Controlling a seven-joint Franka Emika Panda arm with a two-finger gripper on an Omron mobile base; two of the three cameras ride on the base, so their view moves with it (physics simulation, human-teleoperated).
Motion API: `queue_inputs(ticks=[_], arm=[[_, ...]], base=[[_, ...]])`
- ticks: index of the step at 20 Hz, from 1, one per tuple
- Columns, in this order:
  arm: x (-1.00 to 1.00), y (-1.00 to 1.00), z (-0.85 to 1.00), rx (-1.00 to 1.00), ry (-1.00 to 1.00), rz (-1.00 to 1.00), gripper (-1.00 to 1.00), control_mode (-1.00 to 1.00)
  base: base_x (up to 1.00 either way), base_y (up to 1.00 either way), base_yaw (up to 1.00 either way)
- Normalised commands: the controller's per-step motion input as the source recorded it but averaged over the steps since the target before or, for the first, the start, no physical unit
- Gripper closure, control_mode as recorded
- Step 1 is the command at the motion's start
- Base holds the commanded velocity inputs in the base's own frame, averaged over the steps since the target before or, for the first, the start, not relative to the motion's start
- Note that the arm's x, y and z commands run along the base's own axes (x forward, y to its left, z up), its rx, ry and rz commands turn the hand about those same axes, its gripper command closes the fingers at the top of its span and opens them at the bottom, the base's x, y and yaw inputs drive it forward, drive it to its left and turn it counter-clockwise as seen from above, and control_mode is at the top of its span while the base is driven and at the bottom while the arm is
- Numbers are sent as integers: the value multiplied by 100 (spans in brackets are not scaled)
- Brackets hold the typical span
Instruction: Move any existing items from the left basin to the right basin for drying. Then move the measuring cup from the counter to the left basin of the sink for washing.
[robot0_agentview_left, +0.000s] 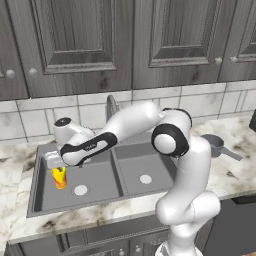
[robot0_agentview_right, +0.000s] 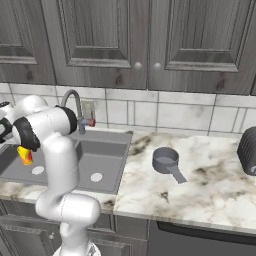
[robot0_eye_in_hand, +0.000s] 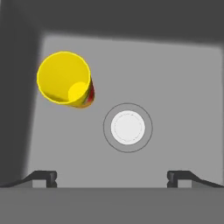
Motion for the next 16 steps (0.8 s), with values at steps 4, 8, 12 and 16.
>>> queue_inputs(ticks=[4, 8, 12, 16], arm=[[22, 11, -17, -1, 0, 0, -100, -100], [27, 12, -22, 0, 0, 0, -100, -100], [28, 9, -27, 0, 0, 0, -100, -100], [25, 1, -30, 0, 0, 0, -100, -100]], base=[[0, 0, 0], [0, 0, 0], [0, 0, 0], [0, 0, 0]])
